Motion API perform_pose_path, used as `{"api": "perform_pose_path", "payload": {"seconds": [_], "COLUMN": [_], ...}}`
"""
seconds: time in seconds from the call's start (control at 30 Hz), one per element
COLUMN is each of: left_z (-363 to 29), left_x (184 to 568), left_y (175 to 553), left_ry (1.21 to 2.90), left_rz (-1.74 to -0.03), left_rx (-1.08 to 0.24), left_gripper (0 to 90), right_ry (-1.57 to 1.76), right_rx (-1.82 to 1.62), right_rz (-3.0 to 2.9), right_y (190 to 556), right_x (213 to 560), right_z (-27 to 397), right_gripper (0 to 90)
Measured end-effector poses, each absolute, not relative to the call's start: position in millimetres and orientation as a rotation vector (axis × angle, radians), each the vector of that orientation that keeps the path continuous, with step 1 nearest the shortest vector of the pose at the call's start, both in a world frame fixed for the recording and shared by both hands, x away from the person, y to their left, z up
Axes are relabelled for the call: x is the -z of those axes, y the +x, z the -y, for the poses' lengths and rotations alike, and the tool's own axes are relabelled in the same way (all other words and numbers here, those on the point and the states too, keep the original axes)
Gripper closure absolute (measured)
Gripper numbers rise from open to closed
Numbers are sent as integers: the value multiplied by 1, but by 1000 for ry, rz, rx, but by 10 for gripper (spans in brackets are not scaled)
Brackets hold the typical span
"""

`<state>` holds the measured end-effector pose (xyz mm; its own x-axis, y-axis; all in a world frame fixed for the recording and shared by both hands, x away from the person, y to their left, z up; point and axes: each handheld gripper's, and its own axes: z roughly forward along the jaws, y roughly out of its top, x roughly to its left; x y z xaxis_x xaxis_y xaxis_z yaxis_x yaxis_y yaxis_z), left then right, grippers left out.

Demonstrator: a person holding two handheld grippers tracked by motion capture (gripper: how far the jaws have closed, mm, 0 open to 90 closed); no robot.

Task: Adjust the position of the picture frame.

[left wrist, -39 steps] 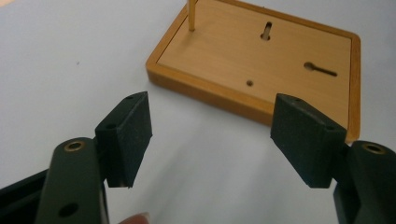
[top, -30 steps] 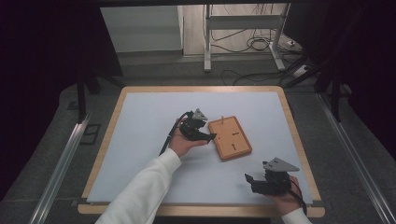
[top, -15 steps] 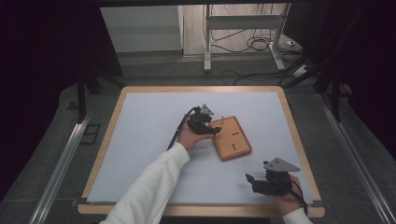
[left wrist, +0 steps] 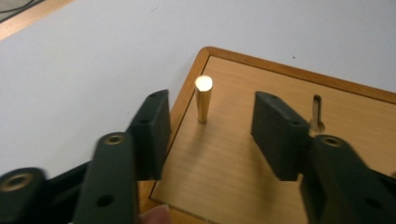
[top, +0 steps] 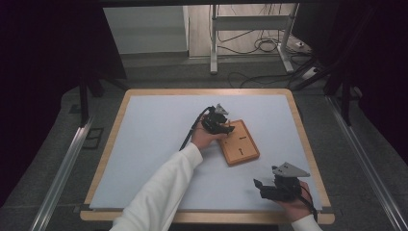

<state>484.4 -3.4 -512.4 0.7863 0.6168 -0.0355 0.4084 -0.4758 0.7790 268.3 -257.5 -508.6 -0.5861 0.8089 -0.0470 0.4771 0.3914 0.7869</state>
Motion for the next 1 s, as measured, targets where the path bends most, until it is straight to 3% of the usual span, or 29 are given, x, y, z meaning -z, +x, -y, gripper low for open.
{"api": "perform_pose_path", "payload": {"seconds": [0.5,1.0], "left_z": [9,-5], "left_x": [517,518], "left_y": [494,492], "left_ry": [2101,2074], "left_rz": [-796,-820], "left_rx": [-291,-212], "left_gripper": [821,837], "right_ry": [1108,1116], "right_rx": [-1054,-1047], "right_rz": [-2224,-2221], "right_y": [269,269], "right_x": [508,509], "right_z": [259,260], "right_gripper": [168,169]}}
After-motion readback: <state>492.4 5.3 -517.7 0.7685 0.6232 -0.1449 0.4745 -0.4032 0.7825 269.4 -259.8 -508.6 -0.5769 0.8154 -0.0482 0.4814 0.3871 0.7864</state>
